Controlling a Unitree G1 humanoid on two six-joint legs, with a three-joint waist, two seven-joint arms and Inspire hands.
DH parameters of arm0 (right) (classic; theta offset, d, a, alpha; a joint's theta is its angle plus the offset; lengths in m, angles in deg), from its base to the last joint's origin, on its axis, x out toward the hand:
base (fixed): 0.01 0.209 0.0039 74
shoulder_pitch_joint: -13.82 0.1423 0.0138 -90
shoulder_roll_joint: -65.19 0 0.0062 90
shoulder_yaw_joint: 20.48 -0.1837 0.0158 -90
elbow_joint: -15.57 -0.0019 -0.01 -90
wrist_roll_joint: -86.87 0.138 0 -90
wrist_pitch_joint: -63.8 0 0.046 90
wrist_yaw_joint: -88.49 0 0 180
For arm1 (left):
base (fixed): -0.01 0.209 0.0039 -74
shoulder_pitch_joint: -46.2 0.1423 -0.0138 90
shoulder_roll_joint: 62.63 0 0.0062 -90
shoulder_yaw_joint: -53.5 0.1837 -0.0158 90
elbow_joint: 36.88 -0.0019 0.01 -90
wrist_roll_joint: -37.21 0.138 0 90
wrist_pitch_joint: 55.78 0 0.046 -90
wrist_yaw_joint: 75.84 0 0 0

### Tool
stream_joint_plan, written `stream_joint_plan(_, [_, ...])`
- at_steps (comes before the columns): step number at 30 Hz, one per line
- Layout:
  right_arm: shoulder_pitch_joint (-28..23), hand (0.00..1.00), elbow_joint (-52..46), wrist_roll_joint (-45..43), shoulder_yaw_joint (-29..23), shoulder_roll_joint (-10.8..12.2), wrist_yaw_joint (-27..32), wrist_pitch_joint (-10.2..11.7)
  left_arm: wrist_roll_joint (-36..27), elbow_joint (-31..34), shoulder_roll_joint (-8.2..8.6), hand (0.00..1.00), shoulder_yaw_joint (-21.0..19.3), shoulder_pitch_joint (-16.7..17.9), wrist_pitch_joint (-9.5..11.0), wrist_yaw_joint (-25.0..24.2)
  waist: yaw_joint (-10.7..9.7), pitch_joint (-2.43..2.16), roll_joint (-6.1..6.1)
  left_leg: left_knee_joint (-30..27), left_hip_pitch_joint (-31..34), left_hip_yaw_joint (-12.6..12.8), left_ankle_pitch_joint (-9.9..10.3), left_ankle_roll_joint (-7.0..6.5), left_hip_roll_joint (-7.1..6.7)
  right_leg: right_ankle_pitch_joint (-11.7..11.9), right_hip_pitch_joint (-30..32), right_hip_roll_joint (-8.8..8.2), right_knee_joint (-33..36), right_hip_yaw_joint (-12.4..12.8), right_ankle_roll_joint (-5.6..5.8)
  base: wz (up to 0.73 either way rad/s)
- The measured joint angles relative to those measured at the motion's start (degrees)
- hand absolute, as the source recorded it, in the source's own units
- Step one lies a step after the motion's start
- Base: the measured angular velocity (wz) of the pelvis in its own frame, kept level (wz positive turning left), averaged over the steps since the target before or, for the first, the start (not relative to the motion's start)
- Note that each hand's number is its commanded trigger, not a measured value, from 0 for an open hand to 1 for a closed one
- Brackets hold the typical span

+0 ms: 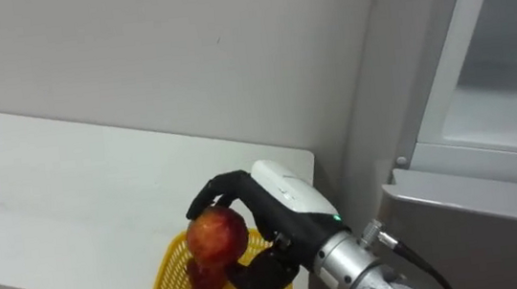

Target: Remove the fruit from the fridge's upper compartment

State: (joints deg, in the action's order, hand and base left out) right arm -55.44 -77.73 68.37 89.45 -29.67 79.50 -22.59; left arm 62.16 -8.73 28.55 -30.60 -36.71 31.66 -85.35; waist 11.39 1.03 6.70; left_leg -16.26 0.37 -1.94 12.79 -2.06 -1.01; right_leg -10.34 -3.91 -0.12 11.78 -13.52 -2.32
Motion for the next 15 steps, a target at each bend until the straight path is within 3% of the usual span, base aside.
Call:
stream_joint_plan(8, [0.0,1.00,0.1,0.0,0.2,0.1,-1.6,0.0,0.0,0.0,-0.04,0.00,0.0,0.0,0.0,0.0,0.0,-0.19,0.27,-0.1,0.0,0.0,0.0,-0.01,-0.02,0.0,-0.1,-0.03,0.0,0.0,0.00,0.00])
stream_joint_plan(10, [0.0,0.07,1.1,0.0,1.1,0.1,-1.8,0.0,-0.4,0.0,-0.22,0.00,0.0,0.0,0.0,-0.2,0.0,-0.25,0.36,-0.1,-0.1,0.0,0.0,0.00,-0.02,0.0,-0.2,-0.07,-0.1,0.0,0.00,0.00])
stream_joint_plan(11, [0.0,0.00,1.5,0.1,1.4,0.1,-1.9,0.0,-0.4,0.1,-0.25,0.00,0.0,0.0,0.0,-0.2,0.0,-0.27,0.40,-0.1,-0.1,0.0,0.0,0.00,-0.02,0.0,-0.2,-0.12,-0.1,0.0,0.00,0.00])
stream_joint_plan(15, [0.0,0.00,4.0,0.3,2.2,0.1,-3.1,-0.1,-0.4,1.0,-0.27,0.00,0.0,-0.1,0.0,-0.3,0.0,-0.27,0.49,-0.3,0.1,-0.1,0.0,-0.02,-0.11,0.0,-0.1,-0.18,-0.2,0.0,-0.02,0.00])
